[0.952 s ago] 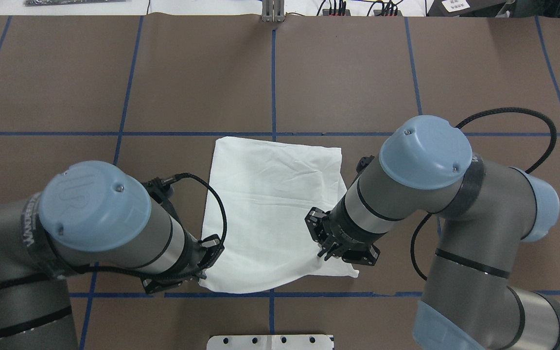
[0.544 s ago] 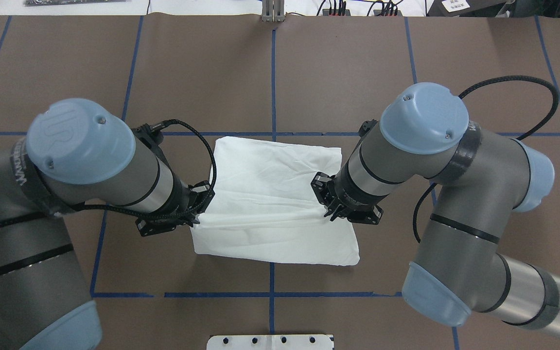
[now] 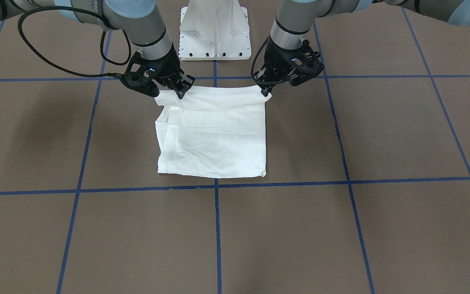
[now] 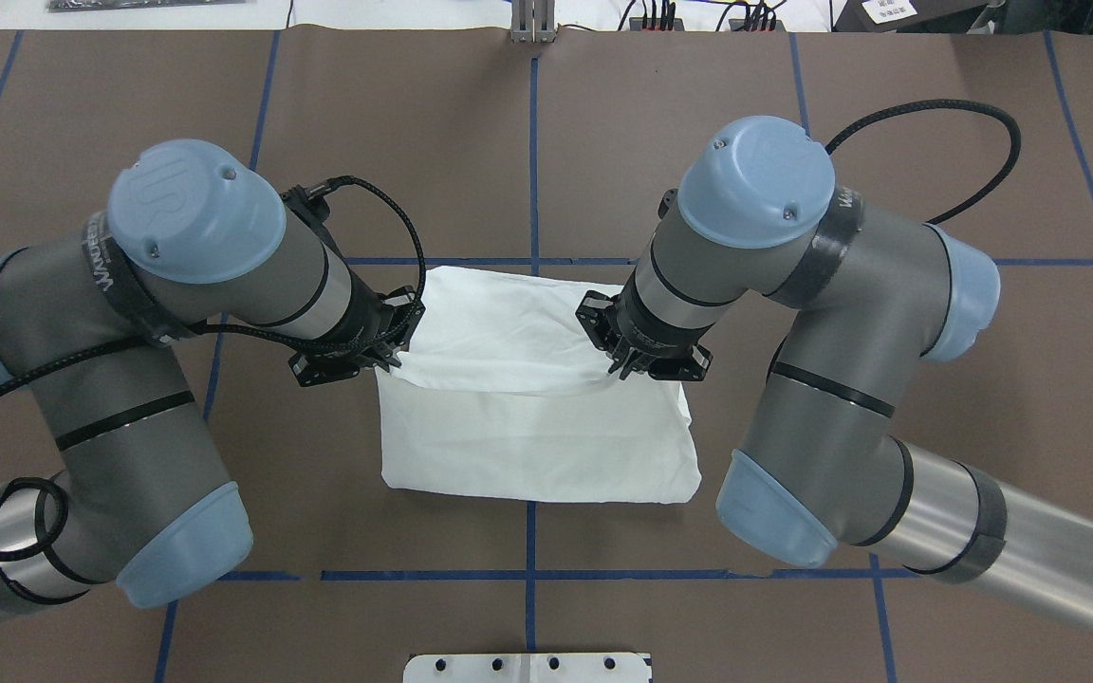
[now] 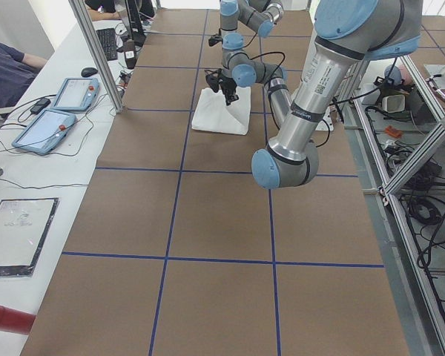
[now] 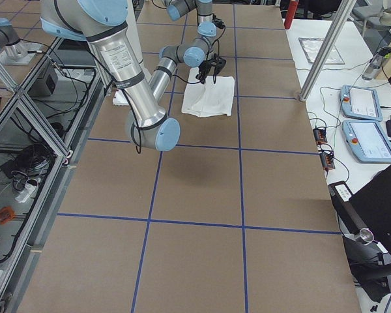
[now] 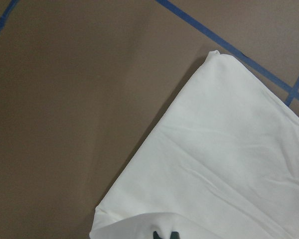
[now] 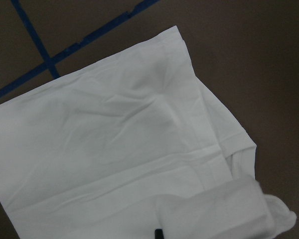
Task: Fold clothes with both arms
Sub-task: 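Lift the near edge with both grippers and fold it away from the robot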
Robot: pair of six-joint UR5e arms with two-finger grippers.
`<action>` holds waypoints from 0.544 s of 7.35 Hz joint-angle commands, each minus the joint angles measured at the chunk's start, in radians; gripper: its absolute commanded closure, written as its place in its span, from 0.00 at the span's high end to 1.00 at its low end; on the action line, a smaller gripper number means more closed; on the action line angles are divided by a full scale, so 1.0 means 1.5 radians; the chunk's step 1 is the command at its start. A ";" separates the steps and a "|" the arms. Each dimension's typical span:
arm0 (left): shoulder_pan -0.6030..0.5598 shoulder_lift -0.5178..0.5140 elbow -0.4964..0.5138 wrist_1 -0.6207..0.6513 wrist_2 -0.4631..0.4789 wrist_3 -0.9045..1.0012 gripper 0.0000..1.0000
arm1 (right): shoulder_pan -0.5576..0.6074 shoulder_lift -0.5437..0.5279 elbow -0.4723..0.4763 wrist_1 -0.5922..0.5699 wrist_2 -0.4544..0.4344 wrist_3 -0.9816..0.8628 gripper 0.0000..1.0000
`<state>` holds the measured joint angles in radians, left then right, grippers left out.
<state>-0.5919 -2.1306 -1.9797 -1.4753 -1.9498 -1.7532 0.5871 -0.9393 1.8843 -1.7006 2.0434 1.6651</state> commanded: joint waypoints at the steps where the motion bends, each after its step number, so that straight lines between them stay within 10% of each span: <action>1: -0.022 -0.001 0.022 -0.016 0.000 0.012 0.00 | 0.026 0.029 -0.061 0.012 -0.002 -0.037 0.00; 4: -0.025 -0.039 0.124 -0.098 0.001 0.011 0.00 | 0.038 0.048 -0.172 0.118 -0.001 -0.037 0.00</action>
<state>-0.6265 -2.1719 -1.8541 -1.5693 -1.9493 -1.7366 0.6367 -0.8809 1.6986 -1.5832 2.0406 1.6097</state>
